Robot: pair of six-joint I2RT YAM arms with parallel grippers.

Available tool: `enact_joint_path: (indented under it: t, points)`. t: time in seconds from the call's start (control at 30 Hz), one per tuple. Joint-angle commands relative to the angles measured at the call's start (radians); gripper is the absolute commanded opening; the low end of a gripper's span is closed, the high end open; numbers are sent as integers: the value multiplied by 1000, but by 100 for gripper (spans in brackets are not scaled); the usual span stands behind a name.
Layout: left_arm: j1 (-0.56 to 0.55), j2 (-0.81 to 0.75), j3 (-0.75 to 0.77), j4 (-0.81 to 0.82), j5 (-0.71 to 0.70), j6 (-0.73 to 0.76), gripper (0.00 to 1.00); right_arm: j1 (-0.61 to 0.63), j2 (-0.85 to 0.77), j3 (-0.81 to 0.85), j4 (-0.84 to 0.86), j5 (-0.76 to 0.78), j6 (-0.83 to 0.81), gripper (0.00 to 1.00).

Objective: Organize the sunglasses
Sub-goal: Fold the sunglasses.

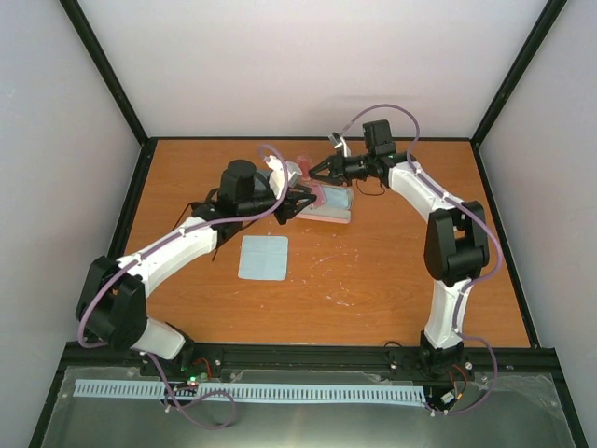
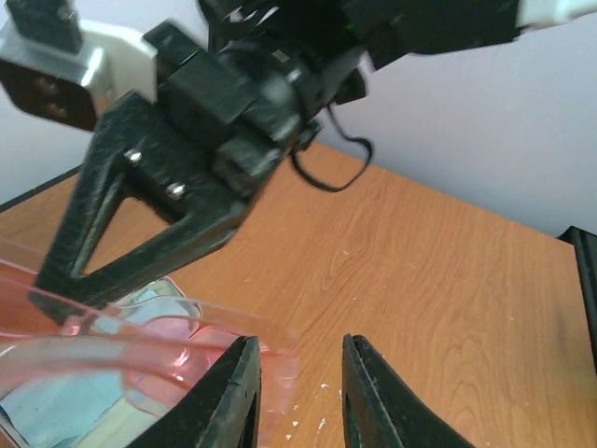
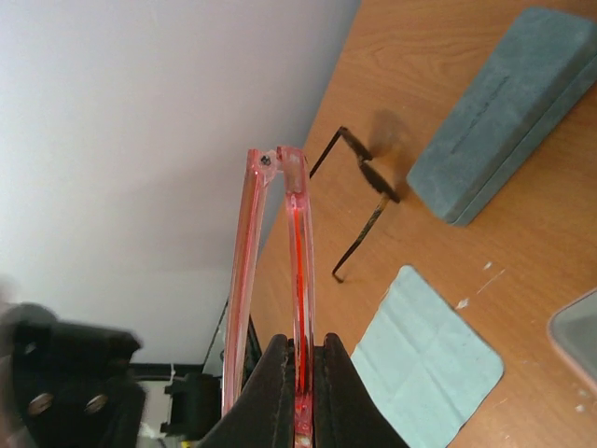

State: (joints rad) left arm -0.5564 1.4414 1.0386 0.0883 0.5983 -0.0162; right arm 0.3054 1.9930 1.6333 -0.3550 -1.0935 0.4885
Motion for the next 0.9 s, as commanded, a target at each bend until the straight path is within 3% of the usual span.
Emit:
enact_joint_path:
  t: [0.0,0.23,0.33,0.5,0.67,0.87]
  points:
    - [-5,35,48,48,-37,33,27,10,-116,-51,27,-64,-3,3]
    - [-1,90,77,56,-69,54,27,11,-214,-135,-50,-119,-56,3]
    - [7,99,98,51,-69,52,27,6,-223,-138,-153,-87,-128,3]
    - [18,63,113,9,-63,37,28,-47,-179,-126,-160,-27,-142,3]
    - [18,39,55,-76,0,121,25,-110,1,106,-319,-25,-282,3]
    - [17,148,45,-280,6,314,17,-114,223,380,-536,26,-466,3]
